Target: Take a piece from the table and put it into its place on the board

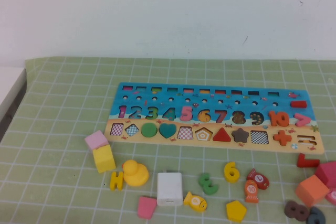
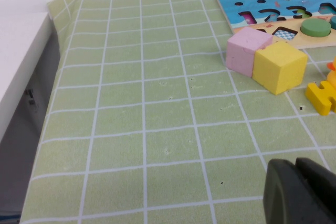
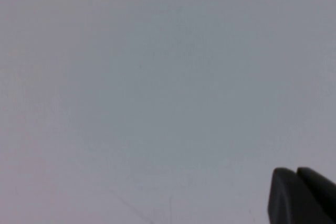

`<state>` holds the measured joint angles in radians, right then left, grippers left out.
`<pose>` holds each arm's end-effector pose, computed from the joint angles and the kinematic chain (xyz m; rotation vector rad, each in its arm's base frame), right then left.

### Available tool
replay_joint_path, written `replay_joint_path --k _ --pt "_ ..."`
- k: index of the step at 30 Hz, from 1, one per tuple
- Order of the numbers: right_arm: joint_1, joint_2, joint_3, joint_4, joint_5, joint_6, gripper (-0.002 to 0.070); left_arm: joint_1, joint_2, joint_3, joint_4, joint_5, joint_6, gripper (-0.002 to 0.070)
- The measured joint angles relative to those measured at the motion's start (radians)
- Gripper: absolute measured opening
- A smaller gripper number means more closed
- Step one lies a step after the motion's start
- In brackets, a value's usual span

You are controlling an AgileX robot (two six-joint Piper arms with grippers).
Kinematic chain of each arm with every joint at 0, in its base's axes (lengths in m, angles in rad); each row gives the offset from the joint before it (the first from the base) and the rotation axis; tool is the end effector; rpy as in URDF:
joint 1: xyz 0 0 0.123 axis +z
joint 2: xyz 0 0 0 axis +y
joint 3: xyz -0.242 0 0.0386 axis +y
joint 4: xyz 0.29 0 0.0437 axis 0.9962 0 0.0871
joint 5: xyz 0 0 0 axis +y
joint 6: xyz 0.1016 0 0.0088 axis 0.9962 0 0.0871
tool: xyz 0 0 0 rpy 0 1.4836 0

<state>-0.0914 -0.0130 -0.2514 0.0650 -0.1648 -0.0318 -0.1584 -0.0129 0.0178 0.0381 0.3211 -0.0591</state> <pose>0.1142 -0.0116 0.3267 0.0748 1.0523 -0.0591 0.1452 -0.0219 0.1766 0.1140 1.8073 -0.1180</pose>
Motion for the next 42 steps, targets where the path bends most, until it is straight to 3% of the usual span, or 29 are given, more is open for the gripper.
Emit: replay_joint_path --k 7,15,22,30,35,42 --pt "0.000 0.198 -0.319 -0.002 0.573 -0.002 0.0005 0.000 0.000 0.000 0.000 0.000 0.000 -0.0002" --pt "0.000 0.641 -0.551 0.140 0.995 -0.098 0.0005 0.000 0.000 0.000 0.000 0.000 0.000 -0.0002" --pt "0.024 1.053 -0.614 0.370 1.018 -0.313 0.0004 0.000 0.000 0.000 0.000 0.000 0.000 -0.0002" --pt "0.269 1.356 -0.680 0.407 0.863 -0.302 0.0005 0.000 0.000 0.000 0.000 0.000 0.002 -0.0002" --pt "0.437 1.518 -0.778 0.308 0.849 -0.187 0.0005 0.000 0.000 0.000 0.000 0.000 -0.002 -0.0002" --pt "0.602 1.735 -1.008 0.058 0.984 -0.021 0.0005 0.000 0.000 0.000 0.000 0.000 -0.001 -0.0002"
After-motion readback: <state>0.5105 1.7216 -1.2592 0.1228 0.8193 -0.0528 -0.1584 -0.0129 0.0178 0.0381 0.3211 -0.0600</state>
